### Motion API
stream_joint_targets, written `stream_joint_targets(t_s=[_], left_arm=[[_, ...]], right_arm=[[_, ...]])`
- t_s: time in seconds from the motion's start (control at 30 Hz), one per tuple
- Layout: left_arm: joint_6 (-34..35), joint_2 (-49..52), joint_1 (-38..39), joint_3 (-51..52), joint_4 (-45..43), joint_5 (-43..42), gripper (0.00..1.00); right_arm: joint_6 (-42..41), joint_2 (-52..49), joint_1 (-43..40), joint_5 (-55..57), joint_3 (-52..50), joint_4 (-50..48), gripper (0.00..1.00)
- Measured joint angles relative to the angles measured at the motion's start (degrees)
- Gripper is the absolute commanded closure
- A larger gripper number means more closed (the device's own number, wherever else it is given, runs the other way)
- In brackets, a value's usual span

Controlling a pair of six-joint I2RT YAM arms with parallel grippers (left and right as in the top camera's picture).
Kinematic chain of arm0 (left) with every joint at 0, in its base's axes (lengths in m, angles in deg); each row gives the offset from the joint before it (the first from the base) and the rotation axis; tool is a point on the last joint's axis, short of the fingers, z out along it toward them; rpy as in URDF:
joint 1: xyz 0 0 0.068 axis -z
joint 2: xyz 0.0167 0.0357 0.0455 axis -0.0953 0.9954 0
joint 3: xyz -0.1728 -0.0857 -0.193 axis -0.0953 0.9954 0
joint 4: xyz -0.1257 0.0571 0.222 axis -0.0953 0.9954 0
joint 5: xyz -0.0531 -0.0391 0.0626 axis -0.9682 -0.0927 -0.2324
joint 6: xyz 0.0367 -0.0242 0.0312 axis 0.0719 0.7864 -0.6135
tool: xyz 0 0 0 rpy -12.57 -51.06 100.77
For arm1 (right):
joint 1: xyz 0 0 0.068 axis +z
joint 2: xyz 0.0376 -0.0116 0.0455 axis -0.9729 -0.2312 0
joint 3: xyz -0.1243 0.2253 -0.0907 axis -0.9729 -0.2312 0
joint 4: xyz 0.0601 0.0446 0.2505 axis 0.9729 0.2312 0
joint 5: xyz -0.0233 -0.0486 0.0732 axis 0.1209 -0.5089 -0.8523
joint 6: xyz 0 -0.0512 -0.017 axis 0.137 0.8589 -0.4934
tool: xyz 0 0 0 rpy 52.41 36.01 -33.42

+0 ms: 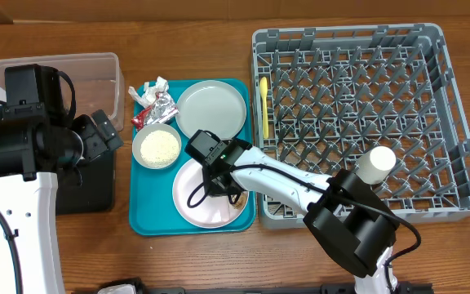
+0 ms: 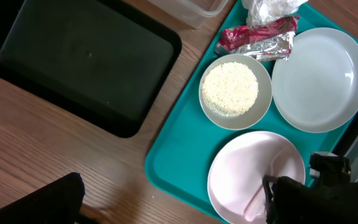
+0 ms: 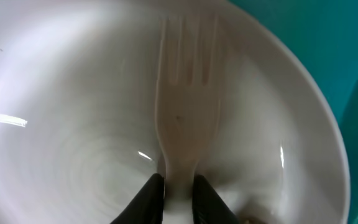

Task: Sort waste into correct bins and load items into the dishwasher rack
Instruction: 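Grasp the white fork from the pink plate and place it in the rack, then reach the left gripper to the pink plate and grasp its rim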

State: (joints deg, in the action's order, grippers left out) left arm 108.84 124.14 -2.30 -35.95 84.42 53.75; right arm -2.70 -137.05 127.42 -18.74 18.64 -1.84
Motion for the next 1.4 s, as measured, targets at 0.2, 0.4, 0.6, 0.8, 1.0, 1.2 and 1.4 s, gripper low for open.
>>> stream_joint_targets(t_s=[0.2,0.4,0.6,0.8,1.0,1.2,1.4], left_arm=[[0.00,0.00,0.00,0.00,0.00,0.00,0.00],[0.00,0.00,0.00,0.00,-0.02,0.00,0.00],[0.00,0.00,0.00,0.00,-0.02,0.00,0.00],[0.00,0.00,0.00,0.00,0.00,0.02,0.00],[0.00,0.00,0.00,0.00,-0.02,0.00,0.00],[0.00,0.00,0.00,0.00,0.00,0.00,0.00],[0.00,0.00,0.00,0.00,-0.02,0.00,0.00]], right_arm=[[2.27,0.02,0.00,2.73,5.31,6.10,0.89],[4.17,4.33,-0.57,5.29,10.08,9.35,0.88],[9.38,13.29,-6.69,5.97,13.94,8.66,0.86],[15.21,16.98,-16.44,6.73,14.49,9.09,0.85],[19.91,14.84,-23.37,6.05,14.14,8.07,0.78],[23.85,12.52,-23.43,2.73,10.99,7.02,0.45],[24.76,12.63,-21.18,1.22,10.78,7.21,0.42]])
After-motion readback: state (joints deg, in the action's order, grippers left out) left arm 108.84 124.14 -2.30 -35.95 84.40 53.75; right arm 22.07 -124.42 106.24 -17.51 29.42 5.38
